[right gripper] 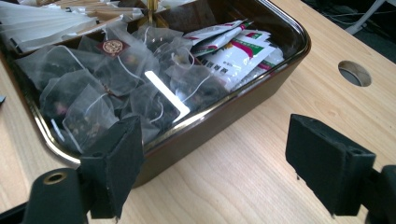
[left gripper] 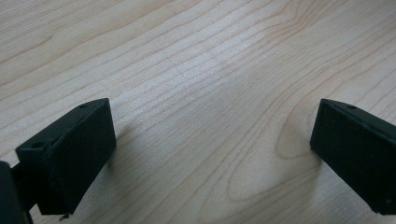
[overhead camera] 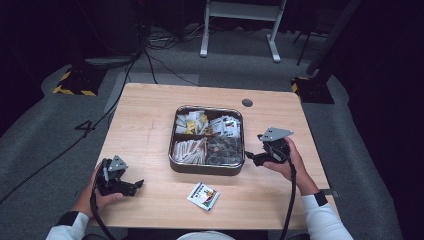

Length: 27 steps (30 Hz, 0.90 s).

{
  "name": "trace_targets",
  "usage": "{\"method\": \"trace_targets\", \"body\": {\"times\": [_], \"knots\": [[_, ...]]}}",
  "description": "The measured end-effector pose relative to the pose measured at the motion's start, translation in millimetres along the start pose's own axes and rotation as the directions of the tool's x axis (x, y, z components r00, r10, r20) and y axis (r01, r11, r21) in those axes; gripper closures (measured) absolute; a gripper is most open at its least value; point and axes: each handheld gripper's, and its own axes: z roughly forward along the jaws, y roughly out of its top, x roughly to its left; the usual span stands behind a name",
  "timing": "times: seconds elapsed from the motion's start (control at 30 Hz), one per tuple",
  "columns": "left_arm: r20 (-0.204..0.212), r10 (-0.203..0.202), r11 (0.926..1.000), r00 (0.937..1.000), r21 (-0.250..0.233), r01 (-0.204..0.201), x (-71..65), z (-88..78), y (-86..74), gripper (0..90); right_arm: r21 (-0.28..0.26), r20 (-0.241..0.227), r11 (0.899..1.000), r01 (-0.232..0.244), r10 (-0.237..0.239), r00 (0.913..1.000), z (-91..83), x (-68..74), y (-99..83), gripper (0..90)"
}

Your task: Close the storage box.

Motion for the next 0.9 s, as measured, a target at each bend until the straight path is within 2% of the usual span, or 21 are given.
{"method": "trace_targets", "body": {"times": [0.27, 0.53, 0.9], "knots": [[0.001, 0.001, 1.0, 1.0, 0.001, -0.001, 0.2, 0.0, 0.1, 0.4, 0.0, 0.012, 1.0, -0.006, 0.006, 0.9999, -11.0, -0.8, -11.9, 19.7], [0.001, 0.002, 1.0, 1.0, 0.001, -0.002, 0.3, 0.1, 0.3, 0.4, 0.038, 0.043, 0.999, 0.001, -0.003, 0.9991, -17.7, -5.9, -28.8, 19.5], [0.001, 0.003, 1.0, 1.0, 0.002, -0.003, 0.3, 0.2, 0.4, 0.4, 0.084, 0.05, 0.996, -0.021, 0.016, 0.9986, -22.3, -9.6, -52.2, 19.5]]}}
